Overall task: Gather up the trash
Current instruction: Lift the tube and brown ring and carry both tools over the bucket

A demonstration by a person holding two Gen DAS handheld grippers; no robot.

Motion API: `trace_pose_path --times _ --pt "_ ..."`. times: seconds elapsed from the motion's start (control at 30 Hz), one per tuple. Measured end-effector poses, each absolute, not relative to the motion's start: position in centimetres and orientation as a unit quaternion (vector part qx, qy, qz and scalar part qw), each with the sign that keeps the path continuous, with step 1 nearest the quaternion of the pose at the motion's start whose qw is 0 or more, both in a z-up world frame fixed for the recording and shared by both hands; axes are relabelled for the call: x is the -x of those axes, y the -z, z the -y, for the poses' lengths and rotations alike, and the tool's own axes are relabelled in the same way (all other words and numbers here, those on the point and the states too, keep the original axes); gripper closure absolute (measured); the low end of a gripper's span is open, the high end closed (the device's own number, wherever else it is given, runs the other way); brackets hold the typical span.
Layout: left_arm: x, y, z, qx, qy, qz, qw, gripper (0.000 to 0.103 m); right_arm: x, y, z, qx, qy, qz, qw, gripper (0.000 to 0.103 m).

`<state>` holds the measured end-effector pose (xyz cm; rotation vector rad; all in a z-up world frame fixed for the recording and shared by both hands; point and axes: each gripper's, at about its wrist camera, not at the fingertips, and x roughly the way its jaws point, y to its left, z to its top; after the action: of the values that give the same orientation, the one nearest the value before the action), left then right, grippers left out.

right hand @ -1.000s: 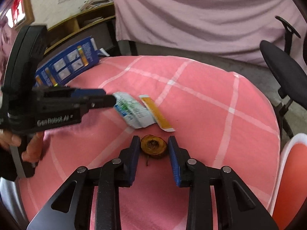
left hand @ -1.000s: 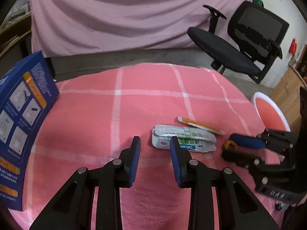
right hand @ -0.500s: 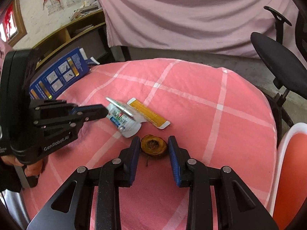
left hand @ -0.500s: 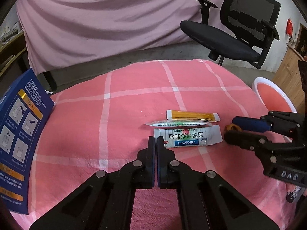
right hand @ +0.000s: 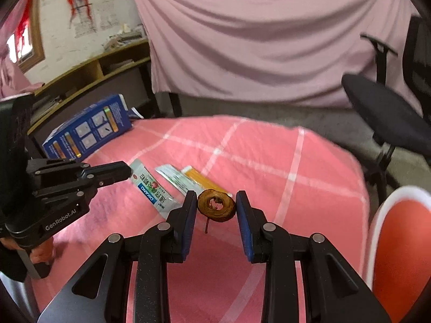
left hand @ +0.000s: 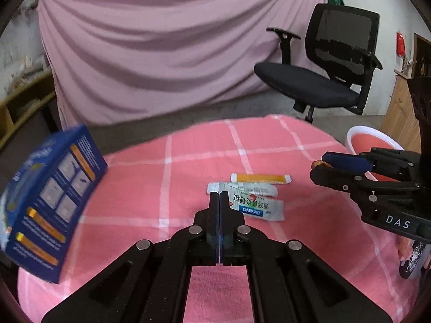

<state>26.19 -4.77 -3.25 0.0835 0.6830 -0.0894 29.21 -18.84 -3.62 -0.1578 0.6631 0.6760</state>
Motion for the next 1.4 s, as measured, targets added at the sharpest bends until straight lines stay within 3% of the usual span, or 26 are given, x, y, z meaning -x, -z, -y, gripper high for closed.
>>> trace_pose_path --times 0.2,0.63,1.03,1.4 --pt "-24.6 2.2 5.8 -0.048 0.03 -0.289 0.956 0.103 -27.5 2.1 19.3 0.093 -0.313 -0.257 0.91 0.076" --pt "-23.0 -2.2 9.0 -0.053 0.034 -0.19 0.98 0.103 -25.6 -1.8 24.7 0.015 -0.26 -0.123 0.958 0.075" --pt "-23.3 -6.0 14.4 -0.05 0.086 -0.115 0.988 0.103 -24.1 -4.0 31.1 -0.032 -0.173 -0.051 0.983 0.075" --pt "-24.3 -6.8 22.3 -0.063 0.169 -0.111 0.977 0.103 -23.4 -3.1 38.8 -0.078 -0.069 -0.055 0.993 0.075"
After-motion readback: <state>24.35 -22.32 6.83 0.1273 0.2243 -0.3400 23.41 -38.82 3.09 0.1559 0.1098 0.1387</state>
